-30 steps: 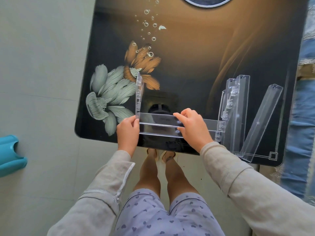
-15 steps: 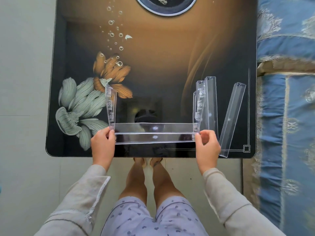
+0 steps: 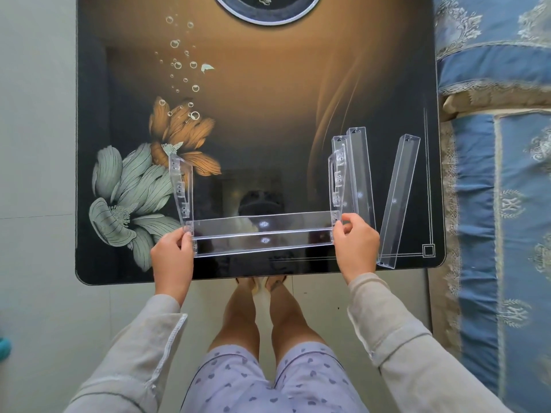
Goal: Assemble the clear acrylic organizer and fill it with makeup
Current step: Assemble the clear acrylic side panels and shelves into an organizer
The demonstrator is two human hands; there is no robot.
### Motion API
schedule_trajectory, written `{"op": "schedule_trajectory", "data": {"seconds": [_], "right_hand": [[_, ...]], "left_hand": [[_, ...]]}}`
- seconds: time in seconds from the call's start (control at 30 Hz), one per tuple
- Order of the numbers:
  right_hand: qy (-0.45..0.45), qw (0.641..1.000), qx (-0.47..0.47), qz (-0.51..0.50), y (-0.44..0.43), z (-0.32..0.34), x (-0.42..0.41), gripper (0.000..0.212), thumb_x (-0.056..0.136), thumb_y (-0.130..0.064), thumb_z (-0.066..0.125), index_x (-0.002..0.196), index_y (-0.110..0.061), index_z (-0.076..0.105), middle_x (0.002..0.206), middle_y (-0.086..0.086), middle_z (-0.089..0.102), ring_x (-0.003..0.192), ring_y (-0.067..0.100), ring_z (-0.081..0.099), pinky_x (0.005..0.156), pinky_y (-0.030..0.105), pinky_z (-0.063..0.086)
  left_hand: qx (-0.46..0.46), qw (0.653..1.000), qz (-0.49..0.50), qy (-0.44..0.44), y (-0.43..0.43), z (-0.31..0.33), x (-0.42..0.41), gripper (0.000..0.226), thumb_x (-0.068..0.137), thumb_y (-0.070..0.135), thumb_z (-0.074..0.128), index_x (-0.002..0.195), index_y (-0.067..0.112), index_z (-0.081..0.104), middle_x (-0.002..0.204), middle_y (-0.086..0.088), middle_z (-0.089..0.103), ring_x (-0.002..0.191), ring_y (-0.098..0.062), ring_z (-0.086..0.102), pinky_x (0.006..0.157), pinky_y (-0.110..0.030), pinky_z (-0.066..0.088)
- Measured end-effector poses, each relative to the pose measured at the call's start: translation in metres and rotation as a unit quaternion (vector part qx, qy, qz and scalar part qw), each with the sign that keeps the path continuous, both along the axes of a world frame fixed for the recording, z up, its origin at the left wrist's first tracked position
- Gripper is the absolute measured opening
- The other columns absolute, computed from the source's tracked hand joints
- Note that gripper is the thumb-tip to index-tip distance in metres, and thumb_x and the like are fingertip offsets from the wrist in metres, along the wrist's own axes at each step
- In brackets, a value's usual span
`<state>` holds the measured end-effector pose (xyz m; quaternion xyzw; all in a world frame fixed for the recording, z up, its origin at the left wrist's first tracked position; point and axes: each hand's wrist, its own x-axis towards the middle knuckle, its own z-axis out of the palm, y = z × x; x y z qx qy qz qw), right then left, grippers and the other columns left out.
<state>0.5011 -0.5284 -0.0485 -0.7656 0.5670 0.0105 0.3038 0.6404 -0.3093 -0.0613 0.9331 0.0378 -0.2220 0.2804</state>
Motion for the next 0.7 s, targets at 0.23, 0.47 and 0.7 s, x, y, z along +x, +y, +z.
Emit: {"op": "schedule_trajectory", "data": {"seconds": [0.23,0.47,0.7], "right_hand": [[-0.019,1.000,0.017,0.010,-0.009,0.000,0.004,0.016,0.090,-0.012,0.054,0.096,-0.004,0.066,0.082,0.015,0.071,0.074,0.025,0.065,0.081,0.029,0.053],[-0.003,0.999,0.031,0.017,-0.015,-0.004,0.006,0.012,0.090,-0.013,0.055,0.087,-0.004,0.062,0.072,0.008,0.062,0.074,0.029,0.067,0.072,0.025,0.049],[0.108,0.990,0.012,0.088,-0.018,-0.001,0.011,0.019,0.093,-0.019,0.049,0.096,-0.002,0.057,0.095,0.018,0.067,0.083,0.031,0.060,0.073,0.032,0.045]], "left_hand": [[-0.002,1.000,0.007,0.004,-0.001,0.001,-0.001,0.030,0.092,0.009,0.047,0.115,-0.004,0.063,0.116,-0.022,0.065,0.111,-0.033,0.057,0.099,-0.034,0.040],[-0.001,1.000,0.011,0.000,-0.003,0.002,-0.002,0.030,0.092,0.009,0.047,0.115,-0.005,0.062,0.115,-0.023,0.065,0.111,-0.034,0.057,0.099,-0.035,0.041],[0.014,1.000,0.006,0.005,-0.006,0.005,0.000,0.028,0.092,0.008,0.048,0.111,-0.005,0.064,0.110,-0.023,0.068,0.104,-0.036,0.060,0.094,-0.034,0.044]]}}
